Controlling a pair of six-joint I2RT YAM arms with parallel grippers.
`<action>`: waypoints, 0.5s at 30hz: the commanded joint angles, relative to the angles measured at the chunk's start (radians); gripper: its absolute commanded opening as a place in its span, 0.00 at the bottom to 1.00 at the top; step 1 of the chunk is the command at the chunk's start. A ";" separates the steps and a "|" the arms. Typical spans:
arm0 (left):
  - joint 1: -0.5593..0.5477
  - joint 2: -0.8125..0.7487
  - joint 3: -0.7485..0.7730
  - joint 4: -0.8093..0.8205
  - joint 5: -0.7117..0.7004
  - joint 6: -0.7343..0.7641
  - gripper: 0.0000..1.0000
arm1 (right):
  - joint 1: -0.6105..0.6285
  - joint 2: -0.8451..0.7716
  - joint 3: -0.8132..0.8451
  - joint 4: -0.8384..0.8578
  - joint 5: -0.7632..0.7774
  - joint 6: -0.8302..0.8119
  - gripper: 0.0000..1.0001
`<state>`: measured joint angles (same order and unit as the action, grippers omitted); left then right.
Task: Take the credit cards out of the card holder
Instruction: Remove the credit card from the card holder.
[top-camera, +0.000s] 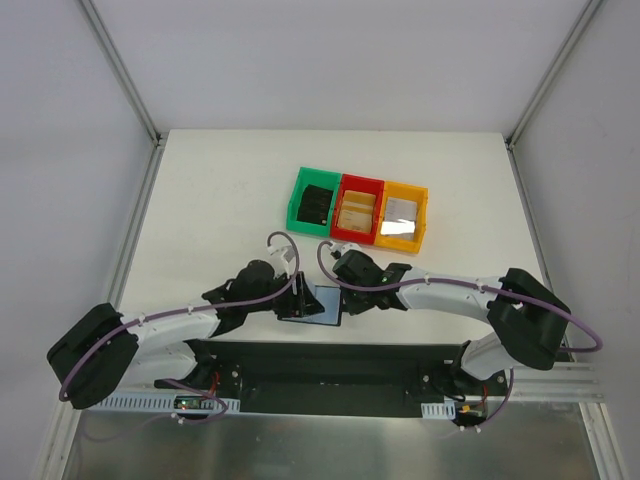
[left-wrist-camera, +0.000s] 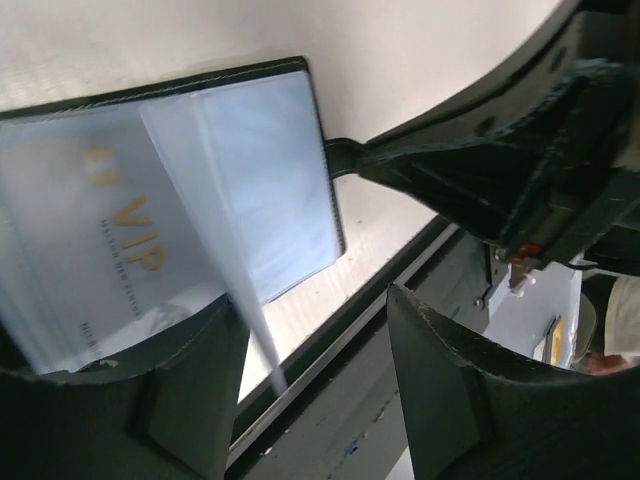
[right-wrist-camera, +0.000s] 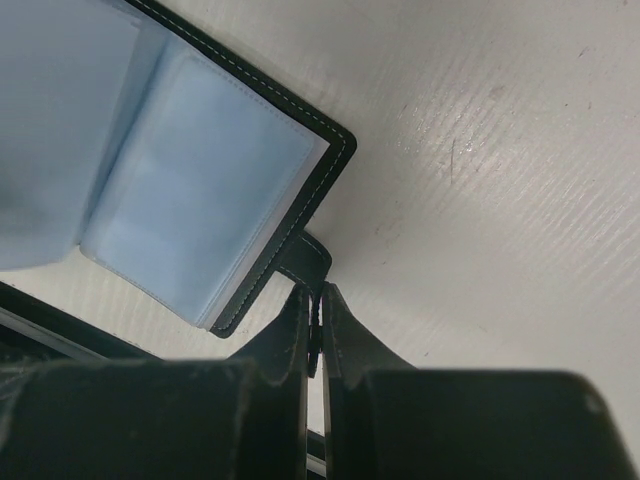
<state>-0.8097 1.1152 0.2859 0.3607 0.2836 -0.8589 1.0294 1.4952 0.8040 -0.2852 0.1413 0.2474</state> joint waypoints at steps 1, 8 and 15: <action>-0.019 0.014 0.070 0.081 0.066 0.050 0.56 | 0.005 -0.015 0.023 -0.012 0.009 0.000 0.01; -0.060 0.043 0.148 0.090 0.124 0.101 0.57 | 0.000 -0.013 0.018 -0.014 0.017 0.000 0.00; -0.082 -0.004 0.138 0.089 0.111 0.112 0.59 | -0.017 -0.041 -0.002 -0.026 0.023 0.000 0.00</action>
<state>-0.8845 1.1736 0.4263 0.4221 0.3889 -0.7895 1.0222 1.4948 0.8040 -0.2863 0.1421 0.2474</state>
